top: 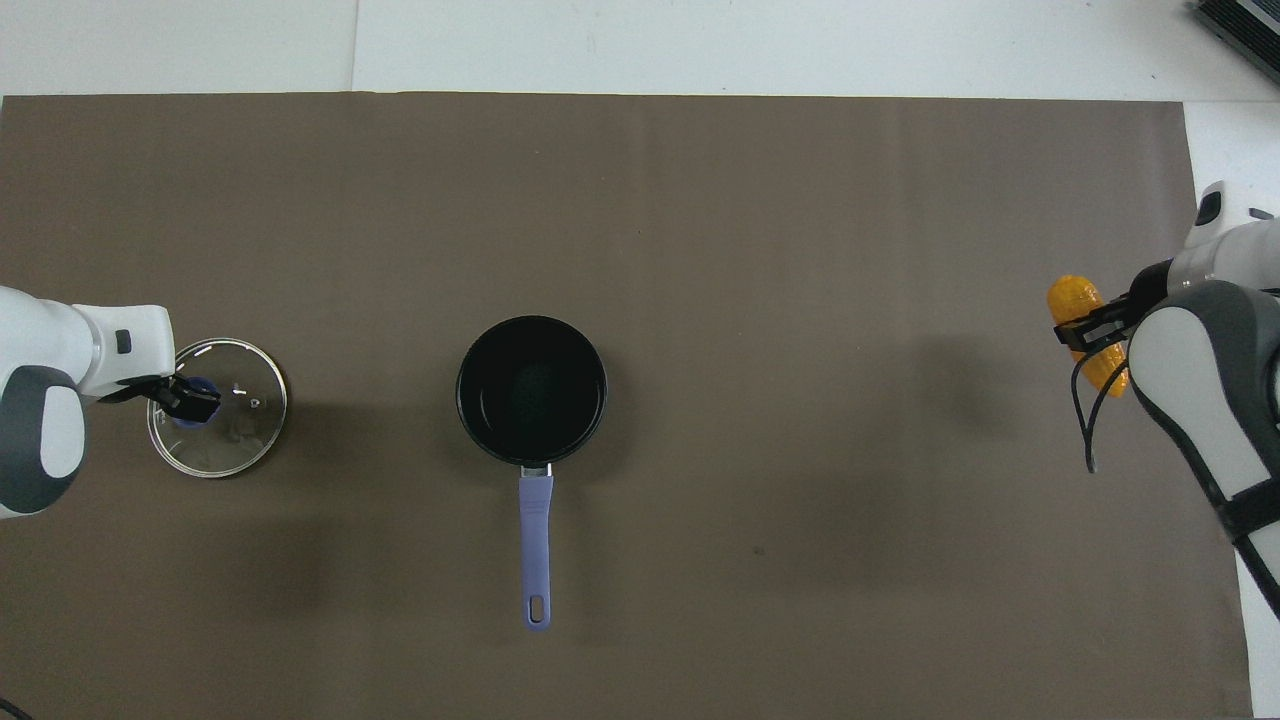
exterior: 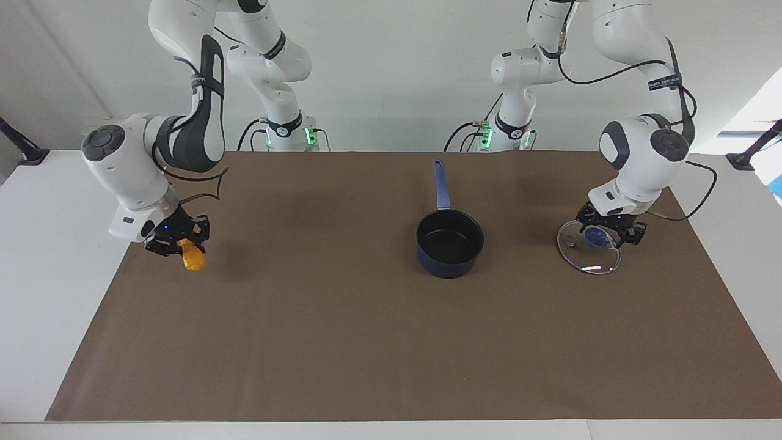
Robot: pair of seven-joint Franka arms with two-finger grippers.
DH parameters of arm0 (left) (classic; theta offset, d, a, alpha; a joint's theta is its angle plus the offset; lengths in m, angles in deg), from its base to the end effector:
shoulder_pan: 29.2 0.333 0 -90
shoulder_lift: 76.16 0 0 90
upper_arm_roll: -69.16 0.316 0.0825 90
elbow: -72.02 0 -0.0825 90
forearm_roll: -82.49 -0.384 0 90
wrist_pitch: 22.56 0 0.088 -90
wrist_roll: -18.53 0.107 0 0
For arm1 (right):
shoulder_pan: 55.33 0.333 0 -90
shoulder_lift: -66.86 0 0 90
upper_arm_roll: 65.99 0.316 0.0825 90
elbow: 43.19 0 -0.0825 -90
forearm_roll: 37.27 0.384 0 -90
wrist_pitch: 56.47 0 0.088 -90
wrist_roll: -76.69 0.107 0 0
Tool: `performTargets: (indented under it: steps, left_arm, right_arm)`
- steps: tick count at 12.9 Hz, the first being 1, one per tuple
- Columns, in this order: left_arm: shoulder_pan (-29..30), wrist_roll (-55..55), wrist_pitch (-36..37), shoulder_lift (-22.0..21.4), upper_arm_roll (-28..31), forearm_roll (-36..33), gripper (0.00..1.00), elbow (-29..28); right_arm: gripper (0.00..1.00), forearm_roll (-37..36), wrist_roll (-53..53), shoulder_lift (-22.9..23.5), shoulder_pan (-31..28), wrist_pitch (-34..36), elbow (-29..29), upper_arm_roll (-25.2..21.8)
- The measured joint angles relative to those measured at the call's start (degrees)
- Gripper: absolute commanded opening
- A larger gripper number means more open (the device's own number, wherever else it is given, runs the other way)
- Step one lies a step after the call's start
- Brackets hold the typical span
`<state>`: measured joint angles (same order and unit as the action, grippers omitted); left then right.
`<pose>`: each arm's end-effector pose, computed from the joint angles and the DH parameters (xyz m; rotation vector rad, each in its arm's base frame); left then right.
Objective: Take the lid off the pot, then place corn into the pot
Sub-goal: 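Set the lid down with the left gripper while the right gripper lifts corn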
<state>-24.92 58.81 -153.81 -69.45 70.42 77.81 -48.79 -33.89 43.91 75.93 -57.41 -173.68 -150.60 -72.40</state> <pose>0.5657 0.0565 0.3678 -2.8912 0.9878 -0.0525 0.5953 -0.0830 0.4294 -3.0517 -0.6168 -0.0395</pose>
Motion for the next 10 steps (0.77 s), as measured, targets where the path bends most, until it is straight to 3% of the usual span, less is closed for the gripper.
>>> performTargets:
  steps: [6, 8, 10]
  left_arm:
    - [-0.79, -3.26, 0.8, 5.99, -1.29, 1.88, 1.0, 11.92]
    - [-2.77, -12.64, 4.24, 5.98, -1.5, 2.53, 1.0, 15.15]
    - [-4.78, -21.48, 7.24, 5.92, -1.6, 2.54, 1.0, 18.19]
  right_arm:
    - [0.0, -0.18, 16.09, -1.67, 0.3, 4.52, 2.2, 7.91]
    - [0.0, -1.5, 23.6, -1.71, 2.08, 4.66, 2.3, 10.65]
    - [0.0, -3.3, 33.4, -1.89, 7.49, 4.67, 2.35, 11.3]
